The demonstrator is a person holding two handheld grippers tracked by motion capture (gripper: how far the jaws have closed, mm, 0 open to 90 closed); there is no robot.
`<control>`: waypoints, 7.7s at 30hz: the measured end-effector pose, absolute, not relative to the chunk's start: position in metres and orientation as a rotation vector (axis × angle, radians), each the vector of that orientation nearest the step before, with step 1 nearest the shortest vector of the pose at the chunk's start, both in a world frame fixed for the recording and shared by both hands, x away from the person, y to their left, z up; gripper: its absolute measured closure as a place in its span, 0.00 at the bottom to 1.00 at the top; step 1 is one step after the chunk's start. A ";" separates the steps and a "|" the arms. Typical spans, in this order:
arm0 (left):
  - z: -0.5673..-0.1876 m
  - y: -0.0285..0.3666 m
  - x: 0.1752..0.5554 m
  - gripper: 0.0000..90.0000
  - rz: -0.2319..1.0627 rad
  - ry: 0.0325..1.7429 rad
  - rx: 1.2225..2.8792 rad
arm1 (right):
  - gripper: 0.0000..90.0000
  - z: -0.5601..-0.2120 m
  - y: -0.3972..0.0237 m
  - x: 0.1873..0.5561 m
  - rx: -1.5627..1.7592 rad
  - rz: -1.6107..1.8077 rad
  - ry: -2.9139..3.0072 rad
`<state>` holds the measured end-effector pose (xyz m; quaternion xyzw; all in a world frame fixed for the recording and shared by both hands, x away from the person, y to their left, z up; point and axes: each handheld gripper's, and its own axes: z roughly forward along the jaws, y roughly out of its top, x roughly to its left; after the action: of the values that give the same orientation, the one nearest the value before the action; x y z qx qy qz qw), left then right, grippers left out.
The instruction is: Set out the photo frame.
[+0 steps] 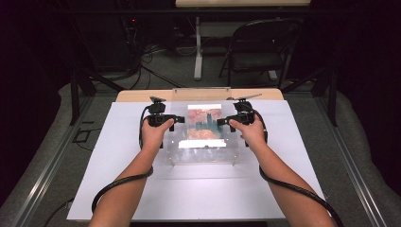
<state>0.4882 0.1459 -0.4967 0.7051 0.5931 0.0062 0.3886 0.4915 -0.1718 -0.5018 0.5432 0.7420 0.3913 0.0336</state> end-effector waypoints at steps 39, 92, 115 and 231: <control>-0.463 0.146 0.447 0.46 0.143 1.454 1.747 | 0.29 -0.465 -0.165 0.451 1.588 1.173 2.171; -0.435 0.158 0.356 0.62 0.298 1.266 1.762 | 0.54 -0.433 -0.178 0.360 1.313 1.225 2.132; -0.438 0.166 0.316 0.65 0.338 1.130 1.783 | 0.64 -0.435 -0.190 0.321 1.187 1.289 2.150; -0.543 0.238 0.270 0.39 0.459 1.182 1.854 | 0.41 -0.542 -0.255 0.269 1.287 1.208 2.143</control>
<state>0.2703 0.2379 -0.5431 0.7441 0.4744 0.1844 0.4328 0.2694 -0.2548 -0.5423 0.4558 0.7590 0.4280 0.1816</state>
